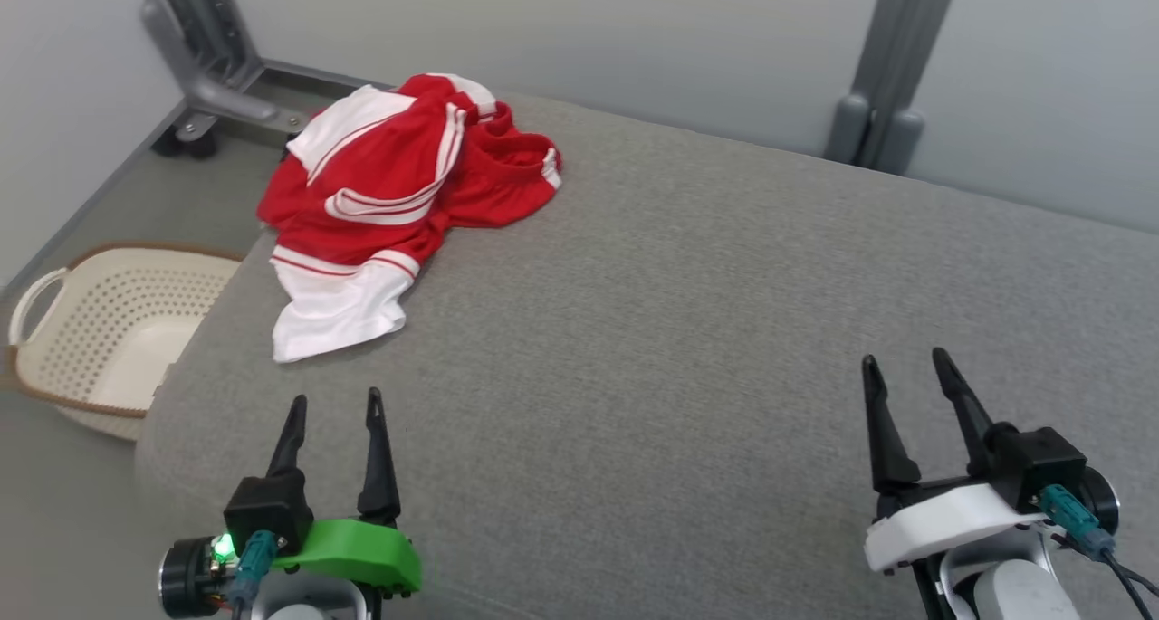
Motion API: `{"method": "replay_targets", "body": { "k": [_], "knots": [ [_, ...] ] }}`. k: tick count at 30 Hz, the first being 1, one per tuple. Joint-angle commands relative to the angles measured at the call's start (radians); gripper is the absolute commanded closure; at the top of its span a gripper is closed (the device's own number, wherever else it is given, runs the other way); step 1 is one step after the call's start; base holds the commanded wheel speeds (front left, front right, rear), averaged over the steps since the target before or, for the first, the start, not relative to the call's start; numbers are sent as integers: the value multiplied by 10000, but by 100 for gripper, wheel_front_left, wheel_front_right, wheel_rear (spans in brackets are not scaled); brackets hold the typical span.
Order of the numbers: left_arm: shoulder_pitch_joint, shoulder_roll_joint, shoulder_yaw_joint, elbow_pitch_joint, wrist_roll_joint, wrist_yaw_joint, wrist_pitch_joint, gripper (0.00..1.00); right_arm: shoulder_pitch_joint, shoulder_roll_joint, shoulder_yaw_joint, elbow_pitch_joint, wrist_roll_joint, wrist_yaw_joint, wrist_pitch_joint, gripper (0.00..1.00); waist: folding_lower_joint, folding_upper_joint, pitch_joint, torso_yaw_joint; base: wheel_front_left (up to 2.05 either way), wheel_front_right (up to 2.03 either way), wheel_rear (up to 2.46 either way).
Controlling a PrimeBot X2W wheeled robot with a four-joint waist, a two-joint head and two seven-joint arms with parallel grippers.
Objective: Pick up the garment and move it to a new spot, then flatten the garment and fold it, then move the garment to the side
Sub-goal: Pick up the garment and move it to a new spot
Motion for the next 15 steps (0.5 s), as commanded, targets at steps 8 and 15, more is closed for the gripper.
{"method": "replay_targets", "body": {
  "k": [8, 15],
  "knots": [
    [484, 42, 460, -636, -160, 347, -7, 0, -698, -35, 750, 380, -192, 3, -32, 0, 0, 0, 416, 1299, 0, 0, 0],
    [620, 43, 401, -668, -102, 408, -7, 0, -717, -34, 818, 383, -276, 4, -32, 0, 0, 0, 464, 1329, 0, 0, 0]
  ]
}}
